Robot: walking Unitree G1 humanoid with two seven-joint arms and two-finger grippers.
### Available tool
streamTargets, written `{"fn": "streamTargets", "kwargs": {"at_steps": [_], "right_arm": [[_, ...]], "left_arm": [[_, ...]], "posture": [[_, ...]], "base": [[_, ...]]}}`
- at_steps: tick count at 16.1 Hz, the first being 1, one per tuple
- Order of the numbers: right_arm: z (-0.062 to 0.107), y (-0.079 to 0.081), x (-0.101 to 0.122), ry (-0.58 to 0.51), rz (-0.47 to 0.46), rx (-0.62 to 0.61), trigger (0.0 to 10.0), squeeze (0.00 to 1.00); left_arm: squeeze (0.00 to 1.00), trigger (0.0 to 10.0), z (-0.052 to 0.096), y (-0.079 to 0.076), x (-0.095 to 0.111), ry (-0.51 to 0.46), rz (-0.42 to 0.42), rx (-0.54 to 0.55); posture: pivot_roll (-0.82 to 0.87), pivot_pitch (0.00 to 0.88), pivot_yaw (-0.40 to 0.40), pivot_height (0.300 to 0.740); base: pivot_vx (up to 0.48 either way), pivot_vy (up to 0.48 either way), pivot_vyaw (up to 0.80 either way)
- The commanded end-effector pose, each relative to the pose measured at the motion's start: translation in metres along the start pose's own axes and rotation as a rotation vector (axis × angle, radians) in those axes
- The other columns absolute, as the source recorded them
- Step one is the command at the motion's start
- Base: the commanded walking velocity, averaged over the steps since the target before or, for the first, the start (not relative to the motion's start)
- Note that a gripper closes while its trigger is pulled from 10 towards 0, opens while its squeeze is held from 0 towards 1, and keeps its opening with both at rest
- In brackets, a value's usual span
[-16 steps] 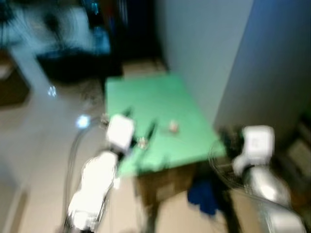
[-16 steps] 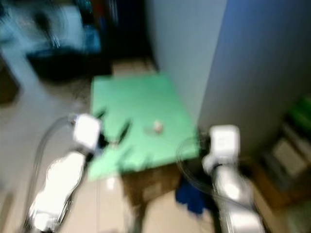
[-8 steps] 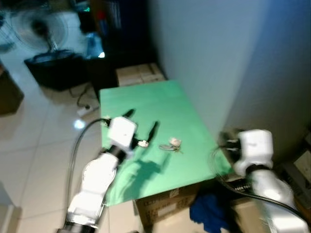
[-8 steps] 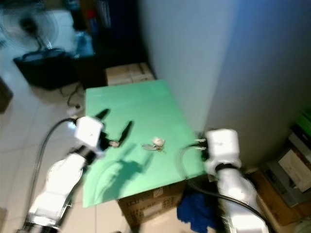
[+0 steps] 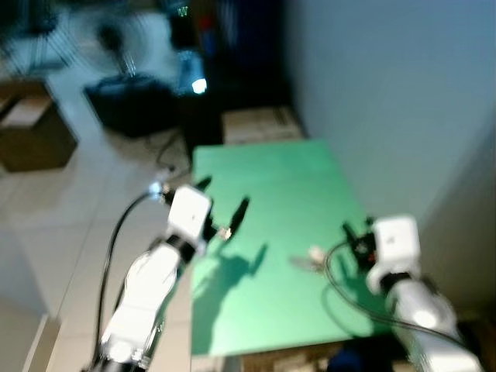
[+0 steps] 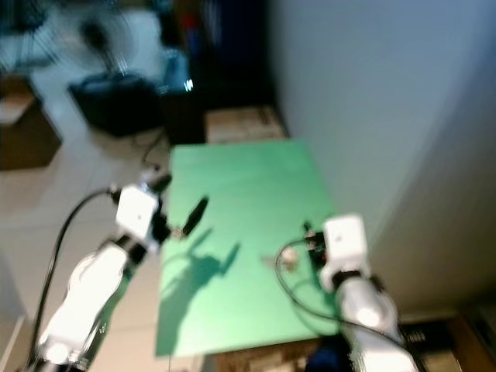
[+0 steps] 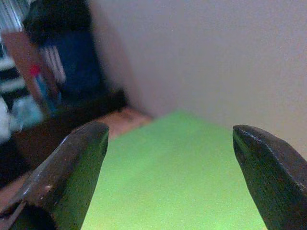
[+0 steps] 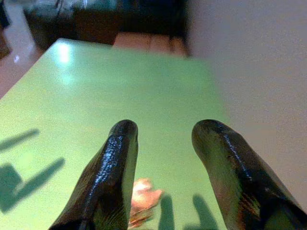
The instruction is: Hang keys on a hook
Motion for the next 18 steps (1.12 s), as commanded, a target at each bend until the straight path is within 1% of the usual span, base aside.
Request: {"fn": "streamTargets", "kwargs": {"at_steps": [1, 2, 3, 4, 5, 6, 7, 10, 11, 13, 14, 15, 16, 17, 18], "right_arm": [[0.005, -0.016, -0.023, 0.116, 0.01, -0.081, 10.0, 0.0], [0.005, -0.011, -0.032, 0.157, 0.006, -0.017, 10.0, 0.0], [0.005, -0.009, -0.034, 0.167, 0.0, 0.009, 10.0, 0.0], [0.002, -0.007, -0.036, 0.177, -0.006, 0.036, 10.0, 1.0], [-0.006, -0.008, -0.044, 0.221, 0.003, 0.067, 10.0, 1.0], [-0.009, -0.009, -0.047, 0.237, 0.005, 0.074, 10.0, 1.0], [-0.017, -0.013, -0.052, 0.261, 0.022, 0.068, 10.0, 1.0], [-0.041, -0.03, -0.058, 0.303, 0.016, 0.055, 10.0, 1.0], [-0.049, -0.04, -0.058, 0.314, 0.015, 0.03, 10.0, 1.0], [-0.061, -0.052, -0.055, 0.312, -0.023, 0.007, 10.0, 1.0], [-0.064, -0.053, -0.055, 0.311, -0.029, 0.007, 10.0, 1.0], [-0.068, -0.057, -0.054, 0.311, -0.029, 0.005, 10.0, 1.0], [-0.071, -0.059, -0.053, 0.313, -0.027, 0.005, 10.0, 1.0], [-0.078, -0.061, -0.047, 0.298, -0.017, 0.019, 10.0, 1.0], [-0.081, -0.061, -0.043, 0.284, -0.011, 0.029, 10.0, 1.0]], "left_arm": [[0.0, 10.0, 0.003, -0.011, -0.001, -0.001, 0.015, -0.082], [0.0, 10.0, 0.004, -0.015, -0.006, 0.014, 0.014, -0.108], [0.0, 10.0, 0.004, -0.015, -0.007, 0.017, 0.014, -0.11], [0.0, 10.0, 0.003, -0.014, -0.009, 0.021, 0.014, -0.109], [0.0, 10.0, 0.001, -0.012, -0.008, 0.021, 0.011, -0.11], [0.0, 10.0, 0.0, -0.012, -0.007, 0.017, 0.009, -0.113], [0.0, 10.0, -0.001, -0.011, -0.004, 0.01, 0.006, -0.122], [0.0, 10.0, -0.001, -0.008, 0.003, -0.003, 0.008, -0.145], [0.0, 10.0, 0.001, -0.004, 0.001, 0.021, 0.003, -0.126], [0.0, 10.0, 0.006, 0.006, -0.005, 0.068, -0.009, -0.057], [0.0, 10.0, 0.009, 0.009, -0.006, 0.076, -0.005, -0.035], [0.0, 10.0, 0.014, 0.015, -0.006, 0.087, -0.01, 0.001], [0.0, 10.0, 0.017, 0.017, -0.005, 0.089, -0.009, 0.005], [0.0, 10.0, 0.023, 0.017, 0.004, 0.066, 0.007, -0.027], [0.0, 10.0, 0.026, 0.017, 0.009, 0.056, 0.013, -0.051]], "posture": [[-0.12, 0.006, 0.075, 0.74], [-0.12, 0.007, 0.085, 0.74], [-0.12, 0.007, 0.085, 0.74], [-0.13, 0.011, 0.089, 0.74], [-0.12, 0.016, 0.093, 0.74], [-0.12, 0.016, 0.095, 0.74], [-0.11, 0.022, 0.101, 0.74], [-0.08, 0.058, 0.11, 0.74], [-0.06, 0.079, 0.114, 0.74], [-0.03, 0.119, 0.118, 0.74], [-0.01, 0.135, 0.116, 0.74], [0.02, 0.152, 0.112, 0.74], [0.04, 0.163, 0.107, 0.74], [0.07, 0.191, 0.103, 0.74], [0.09, 0.21, 0.104, 0.74]], "base": [[0.0, 0.0, 0.0], [0.0, 0.0, 0.0], [0.0, 0.0, 0.0], [0.0, 0.0, 0.0], [0.0, 0.0, 0.0], [0.0, 0.0, 0.0], [0.0, 0.0, 0.0], [0.0, 0.0, 0.0], [0.0, 0.0, 0.0], [0.0, 0.0, 0.0], [0.0, 0.0, 0.0], [0.0, 0.0, 0.0], [0.0, 0.0, 0.0], [0.0, 0.0, 0.0], [0.0, 0.0, 0.0]]}}
Point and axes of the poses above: a point about 5 cm out from each wrist's last joint towards the gripper, its own z axis pointing back from the gripper into the wrist, its own x axis along the axis of the wrist's last joint, y = z × x, the point moved 3 cm from there along -z, pointing out of the wrist towards the gripper, and after that the axes turned 14 degrees about -z, right-handed, at the moved point
